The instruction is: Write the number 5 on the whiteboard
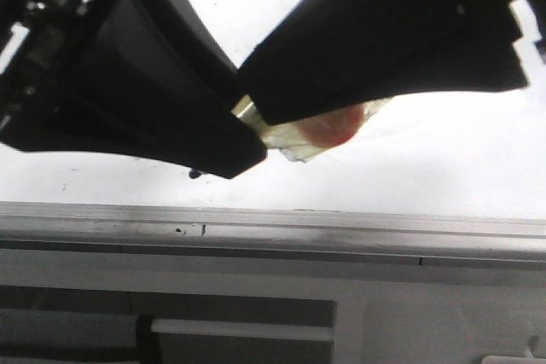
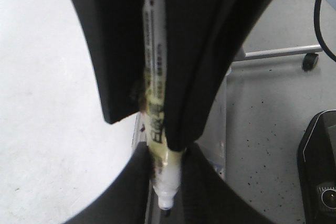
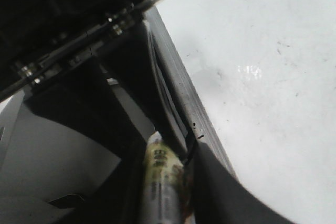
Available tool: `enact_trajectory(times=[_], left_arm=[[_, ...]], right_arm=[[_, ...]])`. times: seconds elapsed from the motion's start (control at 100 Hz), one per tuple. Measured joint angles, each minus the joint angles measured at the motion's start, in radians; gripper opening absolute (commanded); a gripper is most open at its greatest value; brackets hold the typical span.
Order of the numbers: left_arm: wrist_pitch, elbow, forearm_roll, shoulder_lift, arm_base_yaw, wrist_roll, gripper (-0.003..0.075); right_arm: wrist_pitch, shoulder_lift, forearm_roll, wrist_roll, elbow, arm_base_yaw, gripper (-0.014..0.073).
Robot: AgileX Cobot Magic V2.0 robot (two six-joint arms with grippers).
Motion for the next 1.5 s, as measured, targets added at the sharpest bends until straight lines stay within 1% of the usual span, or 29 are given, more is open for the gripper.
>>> enact_trajectory(times=[0.05,0.1,0.14,0.15,0.17,0.23,0.25,0.29,0.33,0.35,0.42,0.47,0.52,0.62,0.69,0.74,0.76,0.81,0.82,0.84,0.98,1.22,1.5], left_arm=[[-0.004,0.000,-0.003,0.000,0.000,-0.003,0.0028],[-0.004,0.000,-0.004,0.000,0.000,-0.005,0.0104],[-0.004,0.000,-0.004,0.000,0.000,-0.014,0.0195],[-0.004,0.000,-0.004,-0.001,0.000,-0.019,0.0230],[-0.007,0.000,-0.004,-0.003,0.000,-0.025,0.0265],[-0.022,-0.002,-0.002,-0.010,0.002,-0.064,0.0441],[-0.025,-0.002,0.000,-0.017,0.004,-0.079,0.0482],[-0.036,-0.004,0.002,-0.031,0.010,-0.109,0.0535],[-0.047,-0.004,0.002,-0.050,0.022,-0.131,0.0566],[-0.053,-0.006,0.002,-0.057,0.028,-0.143,0.0569],[-0.063,-0.011,0.001,-0.100,0.050,-0.181,0.0556],[-0.065,-0.010,0.001,-0.143,0.067,-0.211,0.0531],[-0.065,-0.010,0.001,-0.183,0.088,-0.242,0.0495],[-0.065,-0.010,0.001,-0.263,0.141,-0.305,0.0386],[-0.067,-0.010,0.001,-0.315,0.180,-0.353,0.0281],[-0.067,-0.006,0.001,-0.346,0.208,-0.391,0.0175],[-0.067,-0.003,0.001,-0.358,0.219,-0.407,0.0146],[-0.067,0.004,-0.003,-0.383,0.244,-0.438,0.0029],[-0.065,0.006,-0.003,-0.390,0.248,-0.442,0.0029],[-0.062,0.008,-0.003,-0.396,0.256,-0.451,-0.0024],[-0.052,0.037,-0.017,-0.428,0.288,-0.480,-0.0020],[-0.011,0.051,-0.040,-0.433,0.290,-0.484,-0.0020],[-0.003,0.051,-0.042,-0.433,0.290,-0.484,-0.0020]], right_arm=[[0.002,0.000,0.000,0.000,0.000,0.000,-0.0063],[0.001,0.000,-0.002,0.000,0.000,0.000,-0.0063],[0.001,0.000,-0.002,0.000,0.000,0.000,-0.0063],[0.001,0.000,-0.002,0.000,0.000,0.000,-0.0063],[0.001,0.000,0.003,0.000,0.000,0.000,-0.0063],[0.004,0.000,0.018,0.002,-0.007,-0.007,-0.0063],[0.006,0.000,0.020,0.002,-0.012,-0.009,-0.0063],[0.024,-0.002,0.020,0.007,-0.021,-0.024,-0.0063],[0.048,-0.002,0.020,0.007,-0.037,-0.039,-0.0063],[0.058,-0.002,0.020,0.007,-0.047,-0.051,-0.0063],[0.115,-0.002,0.008,0.007,-0.087,-0.097,-0.0063],[0.158,-0.002,-0.005,0.009,-0.122,-0.136,-0.0063],[0.193,-0.002,-0.017,0.009,-0.158,-0.176,-0.0062],[0.249,-0.002,-0.045,0.009,-0.228,-0.256,-0.0060],[0.267,0.000,-0.073,0.009,-0.255,-0.295,-0.0060],[0.272,0.007,-0.091,0.009,-0.264,-0.315,-0.0060],[0.272,0.010,-0.099,0.009,-0.267,-0.324,-0.0060],[0.275,0.024,-0.115,0.009,-0.272,-0.339,-0.0060],[0.277,0.026,-0.118,0.009,-0.272,-0.342,-0.0060],[0.276,0.033,-0.123,0.009,-0.272,-0.349,-0.0060],[0.264,0.079,-0.153,0.009,-0.272,-0.384,-0.0060],[0.160,0.090,-0.181,0.011,-0.272,-0.402,-0.0059],[0.168,0.104,-0.181,0.018,-0.275,-0.453,-0.0058]])
